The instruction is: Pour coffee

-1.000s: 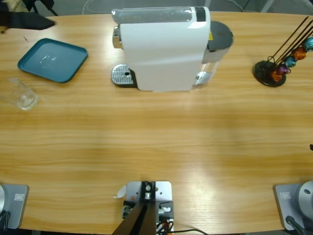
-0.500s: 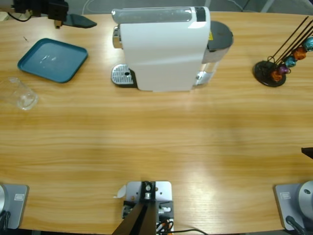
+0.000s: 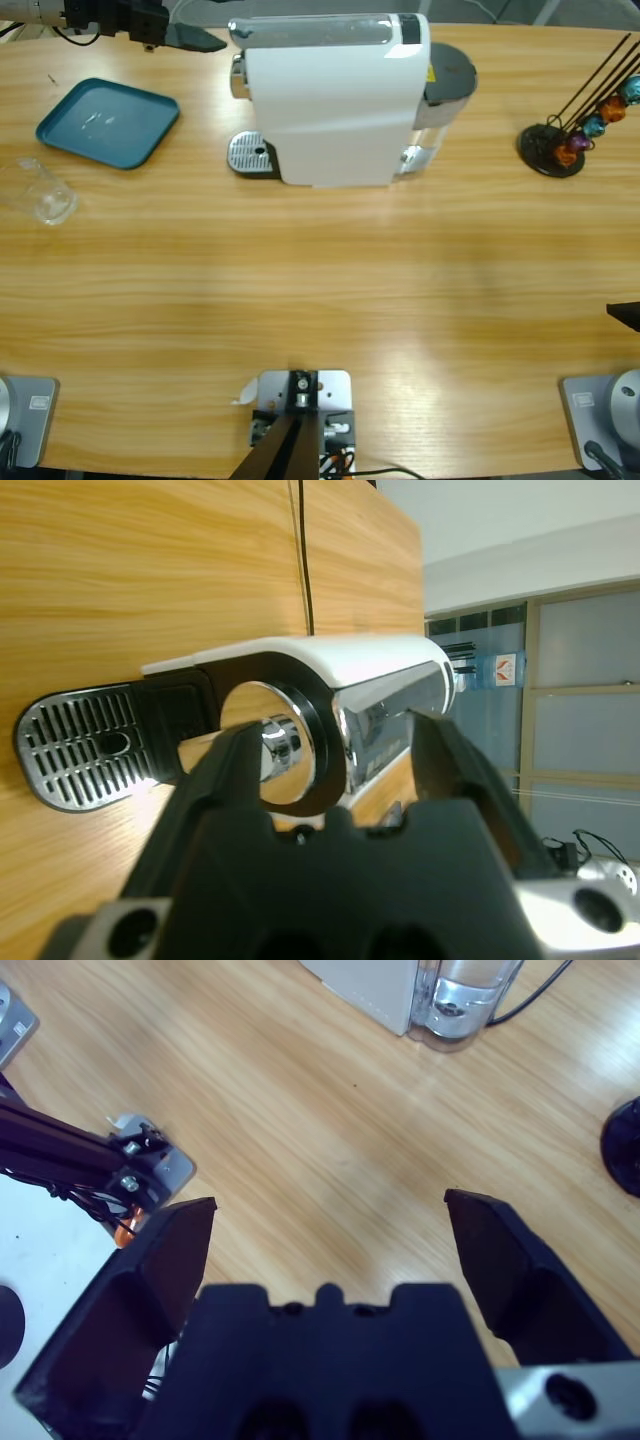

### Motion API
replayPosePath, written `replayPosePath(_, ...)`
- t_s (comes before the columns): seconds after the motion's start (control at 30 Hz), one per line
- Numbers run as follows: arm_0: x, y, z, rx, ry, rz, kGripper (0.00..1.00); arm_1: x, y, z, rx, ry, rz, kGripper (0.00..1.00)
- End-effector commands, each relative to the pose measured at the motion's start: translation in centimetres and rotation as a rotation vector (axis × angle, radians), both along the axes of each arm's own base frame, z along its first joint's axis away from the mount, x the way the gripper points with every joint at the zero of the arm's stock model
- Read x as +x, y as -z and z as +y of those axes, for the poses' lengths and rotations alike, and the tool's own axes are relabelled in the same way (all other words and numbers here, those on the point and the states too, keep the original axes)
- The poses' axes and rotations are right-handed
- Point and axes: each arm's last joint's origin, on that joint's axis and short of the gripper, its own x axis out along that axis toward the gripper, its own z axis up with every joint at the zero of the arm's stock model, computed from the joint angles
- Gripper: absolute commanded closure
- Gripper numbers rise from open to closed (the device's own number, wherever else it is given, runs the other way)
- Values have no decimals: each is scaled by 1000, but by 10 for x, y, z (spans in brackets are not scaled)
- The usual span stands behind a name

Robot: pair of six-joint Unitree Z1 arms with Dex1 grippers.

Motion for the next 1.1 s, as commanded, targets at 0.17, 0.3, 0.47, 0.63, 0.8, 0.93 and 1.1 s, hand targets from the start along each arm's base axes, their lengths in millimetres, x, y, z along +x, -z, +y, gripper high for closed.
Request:
replayPosePath(0.17,7,18,-9,-6,37,64,1000,-1,16,-1,-20,10,30,0)
replayPosePath(0.3,7,20,-9,-5,38,73,1000,-1,17,-1,-20,10,31,0)
replayPosePath(0.47,6,20,-11,-9,45,74,1000,-1,17,-1,-20,10,31,0)
replayPosePath(0.63,3,-1,-14,-65,65,32,1000,-1,17,-1,-17,12,26,0)
replayPosePath(0.8,3,-34,-13,-117,61,-43,1000,1,19,0,-12,12,22,0)
replayPosePath(0.93,3,-63,-20,-167,69,-92,1000,0,21,-1,-13,10,24,0)
replayPosePath(1.1,-6,-72,-24,-187,89,-97,1000,-1,22,-1,-7,19,33,0)
